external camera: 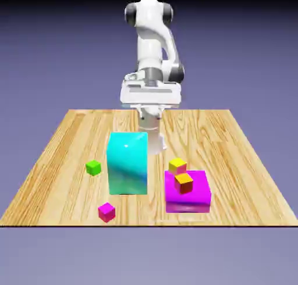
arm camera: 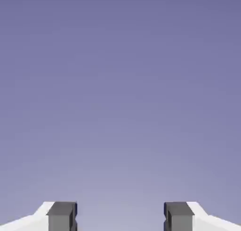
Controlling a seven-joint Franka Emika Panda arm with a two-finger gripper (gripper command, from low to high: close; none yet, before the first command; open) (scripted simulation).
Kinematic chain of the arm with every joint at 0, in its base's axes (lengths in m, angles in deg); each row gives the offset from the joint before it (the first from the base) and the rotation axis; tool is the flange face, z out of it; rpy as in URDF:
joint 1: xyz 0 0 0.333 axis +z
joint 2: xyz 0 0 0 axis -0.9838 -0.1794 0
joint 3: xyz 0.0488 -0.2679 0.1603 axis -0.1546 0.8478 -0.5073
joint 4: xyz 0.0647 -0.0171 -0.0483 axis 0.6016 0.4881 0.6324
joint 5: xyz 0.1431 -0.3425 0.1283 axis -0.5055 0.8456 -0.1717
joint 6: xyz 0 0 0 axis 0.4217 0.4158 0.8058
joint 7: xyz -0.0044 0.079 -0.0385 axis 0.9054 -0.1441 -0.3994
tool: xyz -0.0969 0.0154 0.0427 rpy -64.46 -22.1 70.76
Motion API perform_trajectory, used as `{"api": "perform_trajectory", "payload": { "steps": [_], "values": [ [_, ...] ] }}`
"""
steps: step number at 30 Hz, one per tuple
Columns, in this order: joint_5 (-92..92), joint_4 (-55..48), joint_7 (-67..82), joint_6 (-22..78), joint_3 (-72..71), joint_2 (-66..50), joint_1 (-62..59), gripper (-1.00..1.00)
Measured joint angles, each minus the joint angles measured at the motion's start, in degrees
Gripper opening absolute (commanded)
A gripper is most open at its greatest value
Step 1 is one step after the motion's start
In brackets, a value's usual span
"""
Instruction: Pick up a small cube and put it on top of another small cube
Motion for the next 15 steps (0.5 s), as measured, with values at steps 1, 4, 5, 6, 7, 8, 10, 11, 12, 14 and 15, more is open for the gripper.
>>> {"api": "perform_trajectory", "payload": {
  "steps": [1,4,5,6,7,8,10,11,12,14,15],
  "values": [
    [0.98,-0.02,1.62,0.57,2.08,0.17,0.46,0.0],
    [3.93,-0.06,6.48,2.29,8.31,0.69,1.84,0.0],
    [4.92,-0.08,8.1,2.86,10.38,0.86,2.3,0.0],
    [5.9,-0.09,9.72,3.43,12.46,1.03,2.76,0.0],
    [6.88,-0.11,11.34,4.0,14.54,1.21,3.22,0.0],
    [7.87,-0.12,12.95,4.58,16.61,1.38,3.68,0.0],
    [9.83,-0.15,16.19,5.72,20.76,1.72,4.61,0.0],
    [10.82,-0.17,17.81,6.29,22.84,1.9,5.07,0.0],
    [11.8,-0.18,19.43,6.86,24.92,2.07,5.53,0.0],
    [13.77,-0.21,22.67,8.01,29.07,2.41,6.45,0.0],
    [14.75,-0.23,24.29,8.58,31.15,2.59,6.91,0.0]
  ]
}}
